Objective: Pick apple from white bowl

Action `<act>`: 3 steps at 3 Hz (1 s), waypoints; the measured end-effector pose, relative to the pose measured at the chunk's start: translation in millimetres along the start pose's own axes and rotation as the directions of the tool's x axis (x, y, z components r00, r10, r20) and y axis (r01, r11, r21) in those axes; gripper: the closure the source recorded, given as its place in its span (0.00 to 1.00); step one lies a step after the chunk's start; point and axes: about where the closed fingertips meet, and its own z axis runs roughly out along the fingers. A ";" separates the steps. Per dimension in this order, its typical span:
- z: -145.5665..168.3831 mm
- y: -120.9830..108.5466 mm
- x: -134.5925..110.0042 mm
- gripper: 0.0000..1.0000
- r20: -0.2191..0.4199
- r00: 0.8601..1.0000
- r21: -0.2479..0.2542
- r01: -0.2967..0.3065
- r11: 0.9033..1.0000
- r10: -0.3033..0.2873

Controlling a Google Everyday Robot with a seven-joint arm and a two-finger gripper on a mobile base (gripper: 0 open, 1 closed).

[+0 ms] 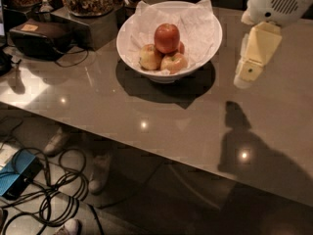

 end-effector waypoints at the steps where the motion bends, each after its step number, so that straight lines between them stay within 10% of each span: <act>1: -2.0 -15.8 -26.6 0.00 0.015 0.999 0.018 0.030 0.999 -0.031; 2: -1.5 -22.3 -32.8 0.00 0.052 0.999 0.036 0.003 0.999 -0.005; 3: -2.8 -64.0 -93.9 0.00 0.118 0.993 0.075 -0.016 0.997 0.007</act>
Offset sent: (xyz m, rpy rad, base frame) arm 0.0196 0.0139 0.0062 0.0528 -0.0038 -0.0311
